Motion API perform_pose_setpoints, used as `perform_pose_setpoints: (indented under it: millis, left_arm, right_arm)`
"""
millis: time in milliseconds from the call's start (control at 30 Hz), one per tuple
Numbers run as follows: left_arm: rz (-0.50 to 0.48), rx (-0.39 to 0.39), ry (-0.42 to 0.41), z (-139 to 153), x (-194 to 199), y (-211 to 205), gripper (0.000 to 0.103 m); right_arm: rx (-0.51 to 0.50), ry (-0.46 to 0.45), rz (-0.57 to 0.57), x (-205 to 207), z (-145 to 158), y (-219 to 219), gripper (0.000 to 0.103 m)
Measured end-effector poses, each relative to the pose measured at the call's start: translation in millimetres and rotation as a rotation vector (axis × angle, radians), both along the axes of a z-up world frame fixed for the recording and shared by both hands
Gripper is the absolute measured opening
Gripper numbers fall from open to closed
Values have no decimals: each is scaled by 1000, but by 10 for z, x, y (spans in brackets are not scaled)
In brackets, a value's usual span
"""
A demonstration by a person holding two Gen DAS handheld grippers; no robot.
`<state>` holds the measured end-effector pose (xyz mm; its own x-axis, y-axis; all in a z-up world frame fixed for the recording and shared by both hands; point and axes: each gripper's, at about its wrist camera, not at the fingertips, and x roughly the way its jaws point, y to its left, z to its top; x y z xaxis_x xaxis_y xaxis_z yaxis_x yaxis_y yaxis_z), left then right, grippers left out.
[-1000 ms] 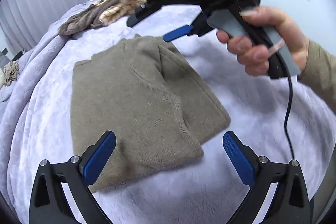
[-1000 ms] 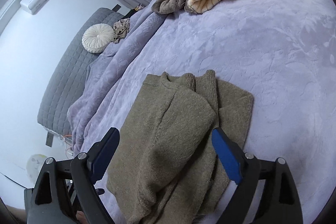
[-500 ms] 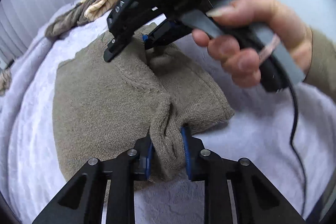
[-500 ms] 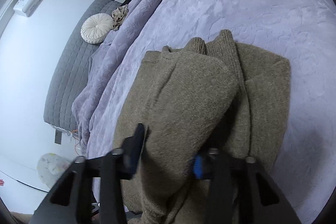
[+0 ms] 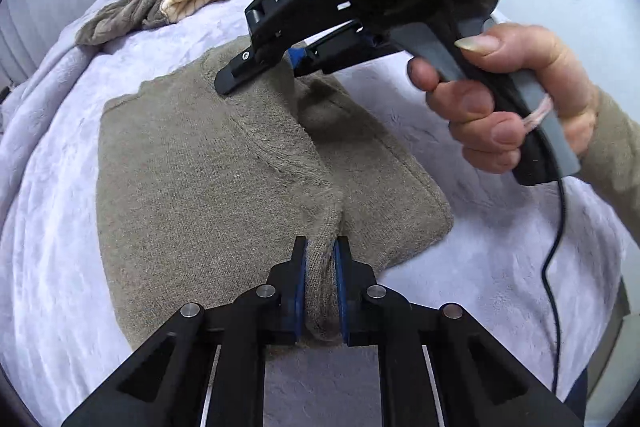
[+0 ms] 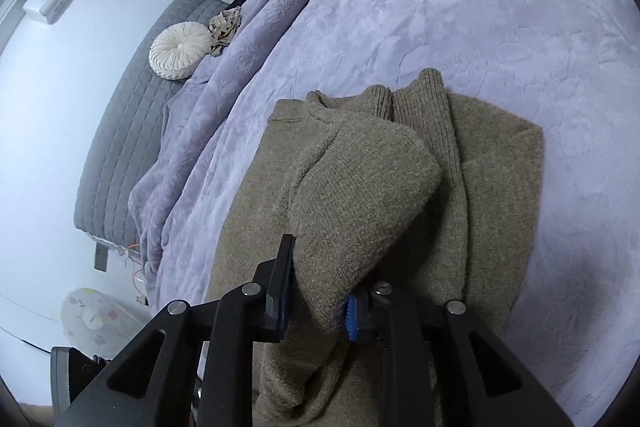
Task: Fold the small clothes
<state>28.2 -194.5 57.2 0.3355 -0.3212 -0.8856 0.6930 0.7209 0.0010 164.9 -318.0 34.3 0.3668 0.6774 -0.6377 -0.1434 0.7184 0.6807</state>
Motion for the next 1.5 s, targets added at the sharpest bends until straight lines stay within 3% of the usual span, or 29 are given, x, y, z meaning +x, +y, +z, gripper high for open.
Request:
perform_pose_setpoints:
  millis: [400,500,733,833,867,933,967,1000,1033,1133,1233,1333,1400,1433,1500]
  left_arm:
    - [-6,-60,-104,531,-162,-331,13]
    - [-11,-26,-109,418,-169,-481,13]
    - [-61,101,-114,-32,-215,-787,13]
    - [-61,131,-121,-125,-98,-842,14]
    - [-54,133,-113,-117,-82,-836,20]
    - [-44,117,-74,-40,-68,-788,61]
    - [-33,92,-77,45,-89,-720,96]
    - [-14,66,-116,149,-137,-636,103]
    - [-8,35,-147,262,-222,-543,103]
    - [-45,-82,-100,563,-373,-210,103]
    - [-4,-177,-113,779,-341,143,103]
    - [162,-212,-87,736,46,461,103]
    - [308,-161,-40,504,395,617,103]
    - [369,-124,-9,357,528,667,103]
    - [432,-79,62,67,702,759,103]
  right_arm:
    - [-24,-154,-1,14,646,-184,11]
    - [-38,-134,-15,66,548,-316,11]
    - [-16,-27,-91,61,-32,-583,9]
    - [-24,-25,-127,39,-89,-640,9]
    - [-48,-28,-143,31,-70,-648,10]
    - [-82,-36,-157,5,24,-642,15]
    - [-111,-39,-163,-14,84,-637,18]
    - [-141,-48,-165,-52,166,-622,20]
    - [-165,-71,-165,-105,263,-603,21]
    - [-165,-182,-160,-339,591,-527,31]
    - [-89,-244,-103,-433,736,-381,73]
    - [-33,-218,-63,-323,656,-235,74]
    - [35,-132,-34,-155,443,-202,74]
    - [8,-90,-54,-85,331,-211,74]
    - [-166,-6,-143,27,94,-283,73]
